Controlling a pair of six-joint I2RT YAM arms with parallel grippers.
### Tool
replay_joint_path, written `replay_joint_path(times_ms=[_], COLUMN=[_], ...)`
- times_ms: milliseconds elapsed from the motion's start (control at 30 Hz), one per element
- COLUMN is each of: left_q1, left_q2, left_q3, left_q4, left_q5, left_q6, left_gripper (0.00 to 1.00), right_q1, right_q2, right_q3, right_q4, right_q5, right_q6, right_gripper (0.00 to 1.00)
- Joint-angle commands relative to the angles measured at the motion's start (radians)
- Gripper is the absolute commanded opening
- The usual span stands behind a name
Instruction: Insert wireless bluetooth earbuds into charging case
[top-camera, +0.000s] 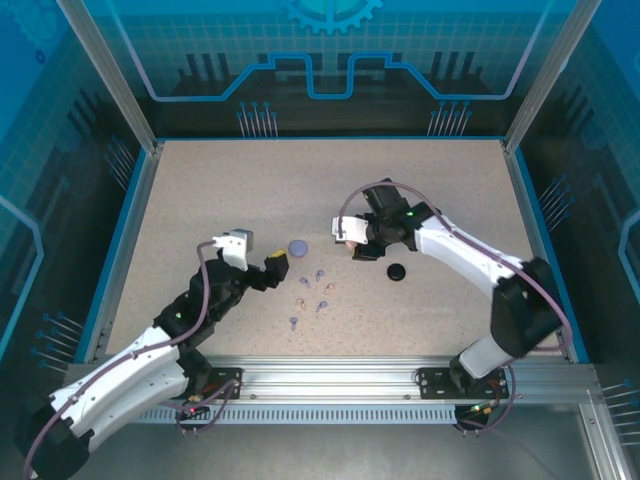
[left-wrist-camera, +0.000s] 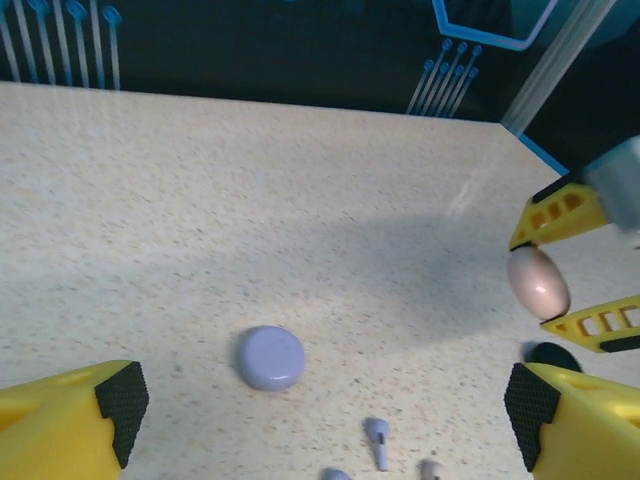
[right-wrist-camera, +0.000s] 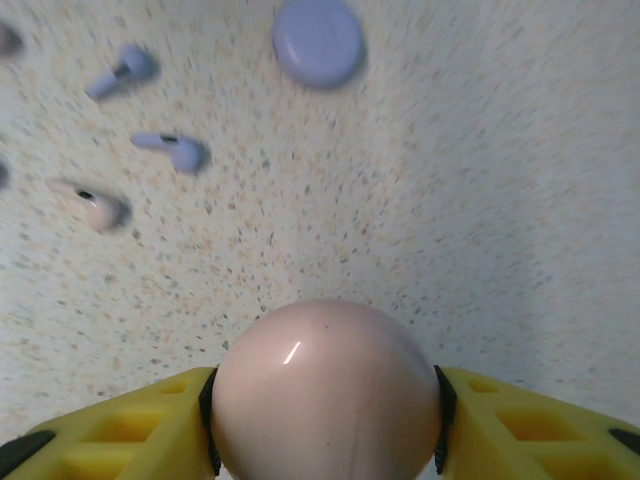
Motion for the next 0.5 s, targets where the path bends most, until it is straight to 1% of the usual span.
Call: replay_joint_path(times_ms=[0,100,200,233,300,467], left_q1=[0.020,0.030,0.033,0.032,0.032,0.031], left_q2=[0.074,0.166,0.259,0.283,0.328,0.416], left_q3=[0.075,0.126,0.190,0.207,0.223,0.220], left_q4=[0.029,0.091,0.136,0.149,0.204,0.347], left_q5=[0.210,0.390,0.559,0.600,0.662,0.735], left_q6=[-0.169,-0.246,-0.296,-0.313,-0.360,-0.458], left_gripper=[0.93,0.91,0.87,0.85,0.82,0.76], right_q1=[0.034,0.064,0.088,0.092,0.099,0.121], right_q2=[-0.104,-0.190,-0.238,-0.248,-0.267,-0.283], right_q3=[-0.047,-0.064,-0.067,-0.065,-0.065,-0.056], right_q4=[0.054,0.064,0.061,0.059,0.059,0.048], right_q5=[-0.040,-0.027,0.002,0.008,0.022,0.039], right_q6=[0.057,0.067,0.059,0.057,0.052,0.044], right_gripper=[0.54,0.53,0.53,0.53,0.53,0.53])
